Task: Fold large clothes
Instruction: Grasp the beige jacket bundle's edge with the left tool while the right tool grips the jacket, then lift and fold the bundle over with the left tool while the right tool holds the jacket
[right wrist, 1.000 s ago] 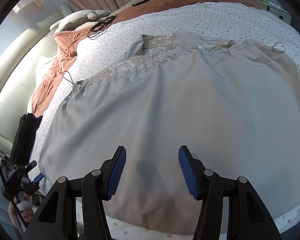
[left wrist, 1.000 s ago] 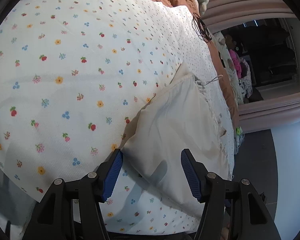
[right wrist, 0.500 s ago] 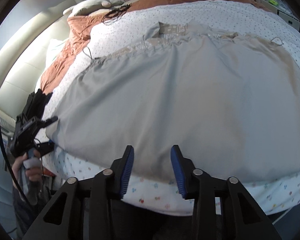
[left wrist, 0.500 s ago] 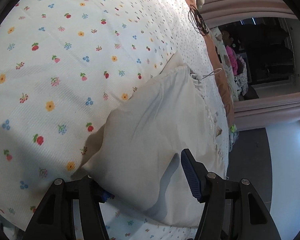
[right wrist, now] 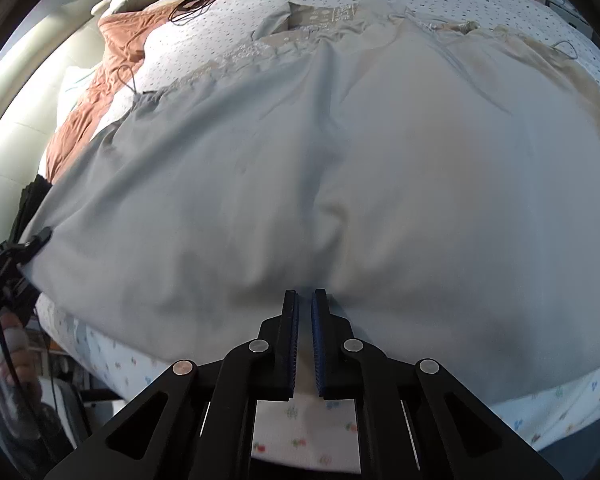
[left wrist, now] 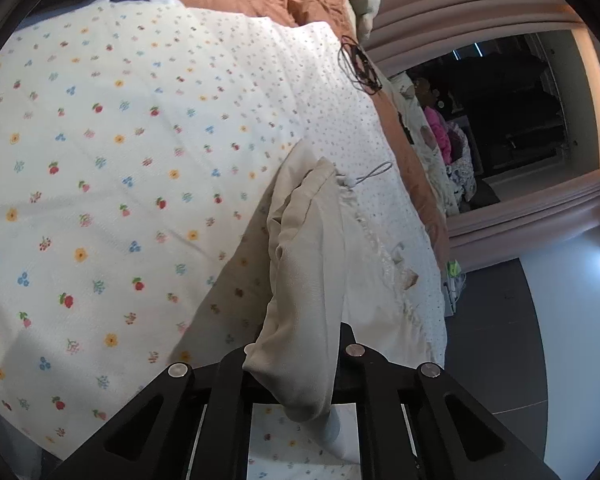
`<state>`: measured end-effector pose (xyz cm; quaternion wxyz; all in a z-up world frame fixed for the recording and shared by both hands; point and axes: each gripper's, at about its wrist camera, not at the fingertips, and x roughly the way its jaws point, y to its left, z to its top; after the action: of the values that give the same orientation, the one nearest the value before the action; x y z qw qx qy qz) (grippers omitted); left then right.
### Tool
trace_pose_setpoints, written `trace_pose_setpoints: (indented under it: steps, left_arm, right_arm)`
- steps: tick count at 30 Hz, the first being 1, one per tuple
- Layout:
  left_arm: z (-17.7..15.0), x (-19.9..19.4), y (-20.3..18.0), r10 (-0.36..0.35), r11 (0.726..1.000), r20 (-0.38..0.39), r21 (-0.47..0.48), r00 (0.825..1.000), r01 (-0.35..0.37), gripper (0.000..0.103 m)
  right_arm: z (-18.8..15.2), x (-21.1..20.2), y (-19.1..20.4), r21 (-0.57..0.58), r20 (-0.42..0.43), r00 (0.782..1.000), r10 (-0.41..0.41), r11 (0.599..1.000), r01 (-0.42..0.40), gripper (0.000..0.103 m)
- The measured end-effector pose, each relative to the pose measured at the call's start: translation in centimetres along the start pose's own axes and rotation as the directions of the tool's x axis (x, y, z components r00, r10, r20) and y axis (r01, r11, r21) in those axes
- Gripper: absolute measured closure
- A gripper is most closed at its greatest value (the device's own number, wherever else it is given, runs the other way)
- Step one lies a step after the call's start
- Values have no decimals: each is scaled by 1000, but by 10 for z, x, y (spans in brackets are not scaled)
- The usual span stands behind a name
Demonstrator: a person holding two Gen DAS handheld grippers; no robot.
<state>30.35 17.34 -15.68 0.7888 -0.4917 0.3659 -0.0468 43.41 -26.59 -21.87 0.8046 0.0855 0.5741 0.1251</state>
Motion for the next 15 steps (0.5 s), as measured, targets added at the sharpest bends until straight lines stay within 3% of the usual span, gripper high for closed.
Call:
trace_pose_setpoints:
  steps: [6, 15]
  left_arm:
    - [1, -11, -51, -71, 994, 24, 85, 997, 68, 95]
    - [-1, -18, -131, -200, 961, 3, 195, 980, 196, 95]
  right_arm:
    - [20, 6, -10, 51, 32, 999, 26, 998, -28, 96]
    - [27, -8, -28, 115, 77, 987, 139, 982, -148, 96]
